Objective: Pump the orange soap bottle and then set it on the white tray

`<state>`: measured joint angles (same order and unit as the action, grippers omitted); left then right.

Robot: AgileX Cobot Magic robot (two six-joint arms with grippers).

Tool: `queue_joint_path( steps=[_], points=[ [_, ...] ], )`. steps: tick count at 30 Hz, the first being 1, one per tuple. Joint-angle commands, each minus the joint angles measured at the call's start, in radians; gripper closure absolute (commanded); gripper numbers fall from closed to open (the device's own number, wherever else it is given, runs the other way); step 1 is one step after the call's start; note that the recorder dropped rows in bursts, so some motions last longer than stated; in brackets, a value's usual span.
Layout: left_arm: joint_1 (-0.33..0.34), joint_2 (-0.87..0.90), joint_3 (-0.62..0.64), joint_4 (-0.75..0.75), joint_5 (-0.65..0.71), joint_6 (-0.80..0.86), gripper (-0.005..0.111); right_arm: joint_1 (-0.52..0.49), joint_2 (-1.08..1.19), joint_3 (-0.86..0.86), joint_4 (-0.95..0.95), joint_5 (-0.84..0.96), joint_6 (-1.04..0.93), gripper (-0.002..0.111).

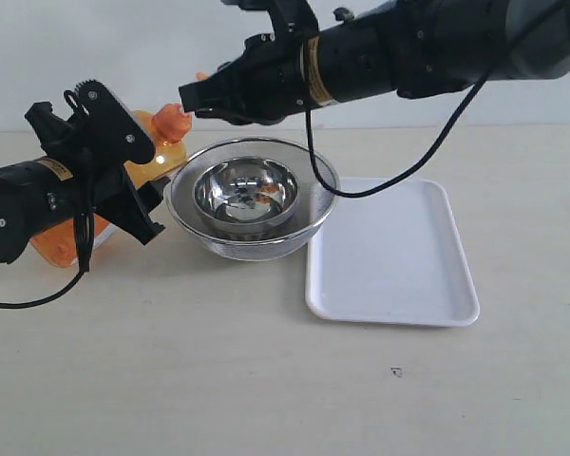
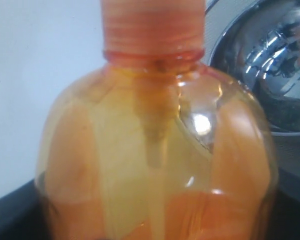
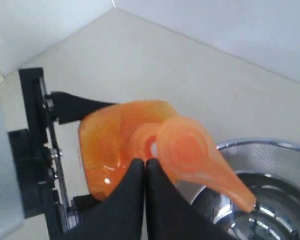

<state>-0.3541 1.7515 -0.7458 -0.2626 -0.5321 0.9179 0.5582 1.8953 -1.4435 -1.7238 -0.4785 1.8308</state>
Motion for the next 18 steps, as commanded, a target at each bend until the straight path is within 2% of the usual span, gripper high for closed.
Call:
queue_joint_path(
  steps=[1,7,18],
  points=[
    [-0.004,-0.019,-0.011,0.019,-0.058,0.017,0.102,-0.023,-0.069,-0.043,0.003,0.059,0.002,0.108],
    [-0.004,-0.019,-0.011,0.016,-0.061,0.017,0.102,-0.039,-0.03,-0.064,0.001,0.068,0.022,0.108],
    [-0.004,-0.019,-0.011,0.019,-0.065,0.017,0.102,-0.029,0.047,-0.064,0.005,-0.044,0.026,0.108]
  ],
)
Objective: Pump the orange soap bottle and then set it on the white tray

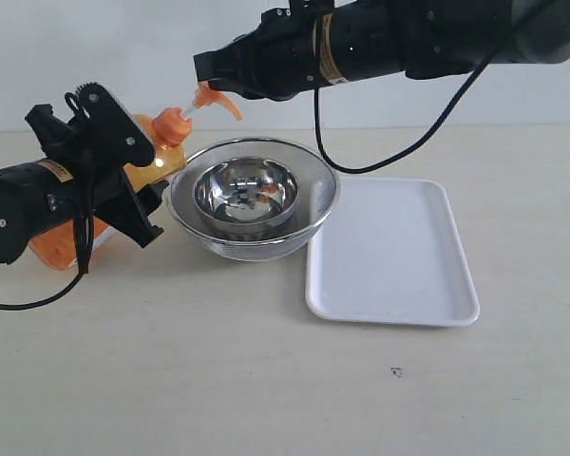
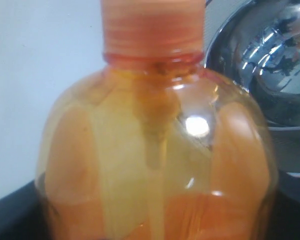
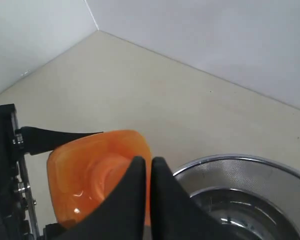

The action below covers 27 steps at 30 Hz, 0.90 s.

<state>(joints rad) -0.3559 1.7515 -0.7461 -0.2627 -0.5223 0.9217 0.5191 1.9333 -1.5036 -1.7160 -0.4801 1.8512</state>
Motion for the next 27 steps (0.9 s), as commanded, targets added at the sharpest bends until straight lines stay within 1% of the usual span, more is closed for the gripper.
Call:
queue_joint_path(
  steps=[1,10,27],
  points=[
    [-0.003,-0.019,-0.011,0.021,-0.075,0.013,0.102,0.014,0.011,-0.004,-0.003,-0.042,0.006,0.108],
    [-0.003,-0.019,-0.011,0.021,-0.079,0.013,0.102,0.057,0.013,-0.004,-0.011,-0.023,0.007,0.108],
    [-0.003,-0.019,-0.011,0.023,-0.078,0.013,0.102,0.061,0.053,-0.004,-0.028,-0.046,0.033,0.108]
  ],
)
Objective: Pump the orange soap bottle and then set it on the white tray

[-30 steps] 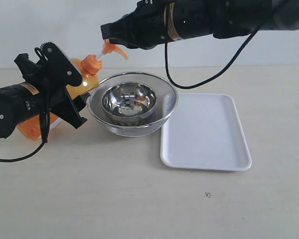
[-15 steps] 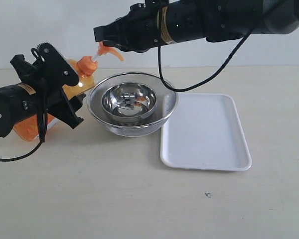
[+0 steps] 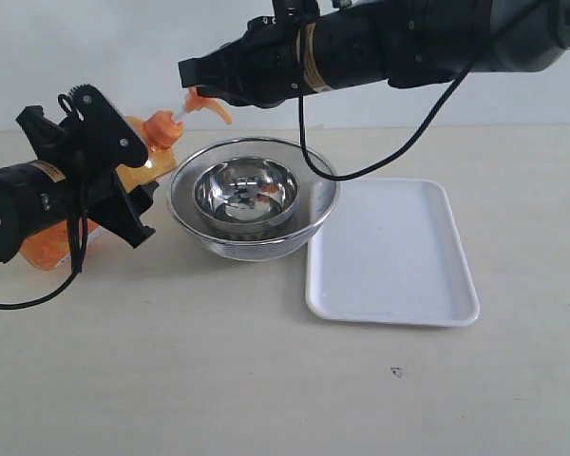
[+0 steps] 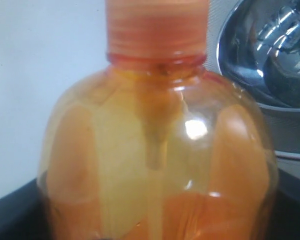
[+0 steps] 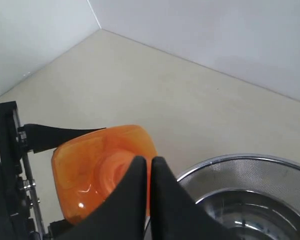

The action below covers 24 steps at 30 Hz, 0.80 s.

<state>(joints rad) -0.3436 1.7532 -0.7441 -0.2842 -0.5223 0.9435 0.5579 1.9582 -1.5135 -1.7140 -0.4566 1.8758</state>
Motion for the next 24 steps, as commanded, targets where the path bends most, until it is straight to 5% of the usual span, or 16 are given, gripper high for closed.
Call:
queue_joint_path(
  steps=[1,24],
  points=[
    [-0.015,-0.02,-0.013,0.045,-0.078,-0.009,0.102,0.023,0.028,0.006,-0.03,-0.07,0.008,0.108],
    [-0.015,-0.02,-0.013,0.064,-0.083,-0.031,0.102,0.061,0.061,0.006,-0.03,-0.055,0.007,0.108]
  ],
)
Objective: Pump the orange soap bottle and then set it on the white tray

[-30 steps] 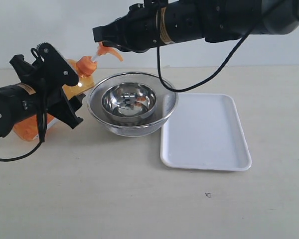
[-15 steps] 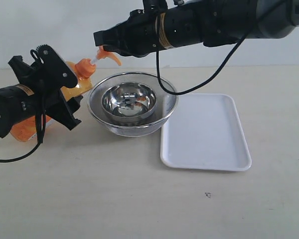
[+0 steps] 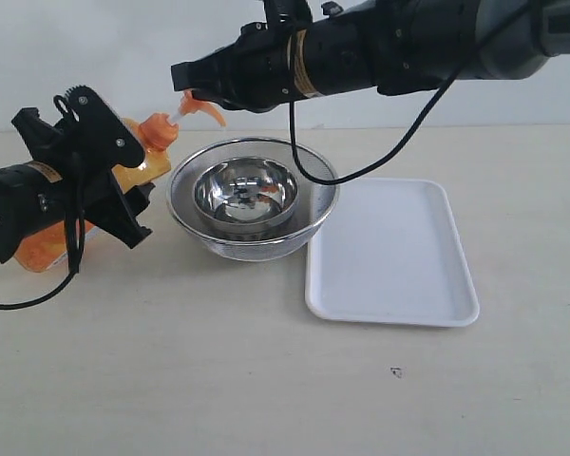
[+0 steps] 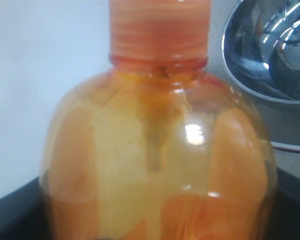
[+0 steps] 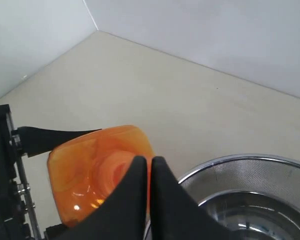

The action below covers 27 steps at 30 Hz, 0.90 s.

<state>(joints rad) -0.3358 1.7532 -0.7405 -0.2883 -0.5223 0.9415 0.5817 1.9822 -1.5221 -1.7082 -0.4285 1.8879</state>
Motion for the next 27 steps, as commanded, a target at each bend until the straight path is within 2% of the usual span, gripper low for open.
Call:
queue_joint_path(
  steps=[1,13,23,27],
  points=[
    [-0.023,-0.02,-0.016,0.068,-0.083,-0.029,0.102,0.038,0.035,0.015,-0.036,-0.083,-0.006,0.108],
    [-0.023,-0.02,-0.016,0.024,-0.082,-0.029,0.102,0.001,-0.093,0.029,-0.036,-0.023,0.025,0.108],
    [-0.023,-0.048,0.0,0.02,-0.076,-0.084,0.102,-0.005,-0.346,0.253,-0.036,0.228,-0.025,0.108],
    [-0.023,-0.087,0.034,0.02,-0.079,-0.126,0.102,-0.027,-0.458,0.337,-0.036,0.261,-0.033,0.108]
  ],
)
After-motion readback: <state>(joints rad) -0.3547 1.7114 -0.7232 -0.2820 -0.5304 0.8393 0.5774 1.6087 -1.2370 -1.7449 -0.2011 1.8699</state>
